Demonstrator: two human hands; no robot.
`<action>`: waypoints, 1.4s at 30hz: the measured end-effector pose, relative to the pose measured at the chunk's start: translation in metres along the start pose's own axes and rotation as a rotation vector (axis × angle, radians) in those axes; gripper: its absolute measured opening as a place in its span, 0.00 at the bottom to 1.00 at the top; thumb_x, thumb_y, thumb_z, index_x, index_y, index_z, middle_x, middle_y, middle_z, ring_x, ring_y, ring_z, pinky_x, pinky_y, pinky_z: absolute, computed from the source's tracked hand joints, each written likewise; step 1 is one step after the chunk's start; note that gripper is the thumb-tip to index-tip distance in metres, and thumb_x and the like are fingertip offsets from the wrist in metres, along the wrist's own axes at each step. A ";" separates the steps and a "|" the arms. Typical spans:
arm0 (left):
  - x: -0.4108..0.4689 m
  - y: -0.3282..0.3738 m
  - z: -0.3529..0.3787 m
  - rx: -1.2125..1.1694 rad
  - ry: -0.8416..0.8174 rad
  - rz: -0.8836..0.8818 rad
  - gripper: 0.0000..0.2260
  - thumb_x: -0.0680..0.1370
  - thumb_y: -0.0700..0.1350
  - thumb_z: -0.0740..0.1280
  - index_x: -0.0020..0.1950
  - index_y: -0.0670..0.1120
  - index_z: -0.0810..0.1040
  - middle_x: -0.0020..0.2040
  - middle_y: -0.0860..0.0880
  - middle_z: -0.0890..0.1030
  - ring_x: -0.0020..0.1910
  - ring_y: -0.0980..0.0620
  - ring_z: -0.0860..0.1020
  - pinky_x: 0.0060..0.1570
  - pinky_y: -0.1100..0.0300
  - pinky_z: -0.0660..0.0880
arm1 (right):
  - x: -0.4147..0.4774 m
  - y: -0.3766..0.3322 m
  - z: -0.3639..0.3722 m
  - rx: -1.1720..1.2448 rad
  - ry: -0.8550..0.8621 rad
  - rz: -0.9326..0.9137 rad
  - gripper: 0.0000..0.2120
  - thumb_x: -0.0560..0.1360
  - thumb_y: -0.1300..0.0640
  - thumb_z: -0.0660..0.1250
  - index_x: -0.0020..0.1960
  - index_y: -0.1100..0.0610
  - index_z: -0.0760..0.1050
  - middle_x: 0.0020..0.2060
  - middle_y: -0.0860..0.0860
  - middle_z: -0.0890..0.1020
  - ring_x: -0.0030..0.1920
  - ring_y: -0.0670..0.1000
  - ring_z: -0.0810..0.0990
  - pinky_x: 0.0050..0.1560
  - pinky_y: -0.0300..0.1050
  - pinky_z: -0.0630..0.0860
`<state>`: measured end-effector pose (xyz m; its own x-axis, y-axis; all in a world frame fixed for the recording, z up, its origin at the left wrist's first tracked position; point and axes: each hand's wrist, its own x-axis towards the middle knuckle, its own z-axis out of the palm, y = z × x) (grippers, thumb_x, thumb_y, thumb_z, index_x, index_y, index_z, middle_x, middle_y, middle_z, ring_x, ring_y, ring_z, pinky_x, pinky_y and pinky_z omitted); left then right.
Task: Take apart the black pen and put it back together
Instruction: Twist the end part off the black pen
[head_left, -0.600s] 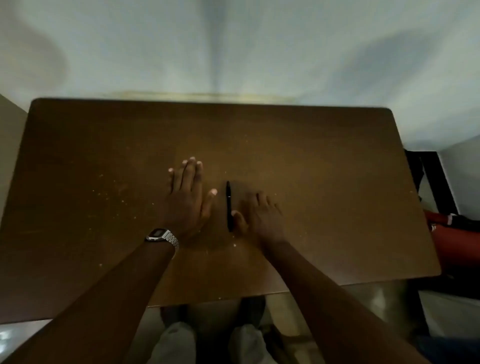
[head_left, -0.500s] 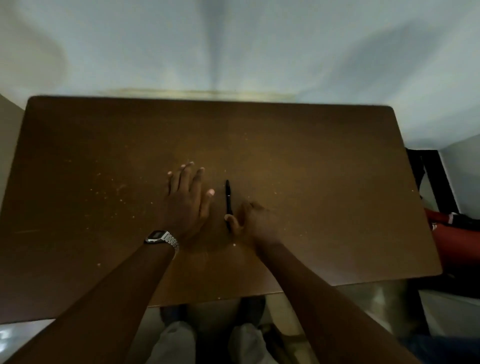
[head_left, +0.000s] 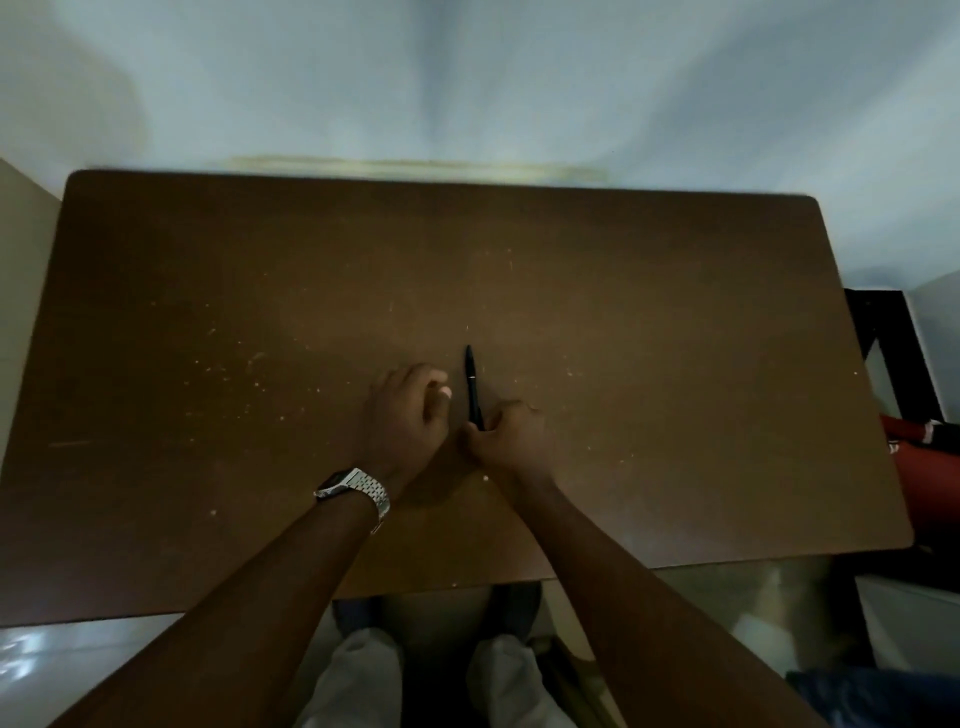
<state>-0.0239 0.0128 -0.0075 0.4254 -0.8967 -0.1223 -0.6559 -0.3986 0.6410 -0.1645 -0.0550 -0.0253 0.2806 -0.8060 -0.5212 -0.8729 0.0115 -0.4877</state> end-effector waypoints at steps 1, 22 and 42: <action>-0.001 0.005 0.001 -0.112 -0.017 -0.038 0.10 0.82 0.44 0.67 0.61 0.42 0.81 0.55 0.43 0.85 0.53 0.43 0.82 0.53 0.48 0.78 | -0.003 0.001 0.000 0.062 0.008 0.021 0.13 0.76 0.50 0.76 0.39 0.55 0.77 0.33 0.52 0.81 0.31 0.49 0.79 0.30 0.42 0.73; 0.006 0.034 0.013 -0.837 -0.089 -0.559 0.12 0.79 0.43 0.73 0.60 0.38 0.84 0.54 0.41 0.87 0.52 0.48 0.86 0.51 0.56 0.83 | -0.061 0.000 -0.014 1.043 -0.055 0.166 0.04 0.80 0.61 0.73 0.49 0.56 0.87 0.42 0.53 0.90 0.42 0.51 0.90 0.40 0.41 0.86; 0.021 0.034 0.012 -0.924 0.021 -0.625 0.12 0.79 0.42 0.73 0.61 0.39 0.84 0.54 0.44 0.87 0.53 0.48 0.86 0.51 0.59 0.82 | -0.051 0.047 -0.025 0.633 0.224 0.135 0.06 0.80 0.59 0.72 0.54 0.53 0.87 0.46 0.48 0.90 0.46 0.47 0.89 0.47 0.46 0.85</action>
<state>-0.0447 -0.0217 0.0026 0.5351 -0.5814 -0.6129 0.3890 -0.4744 0.7897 -0.2295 -0.0280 -0.0044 0.0369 -0.8752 -0.4824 -0.4741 0.4096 -0.7794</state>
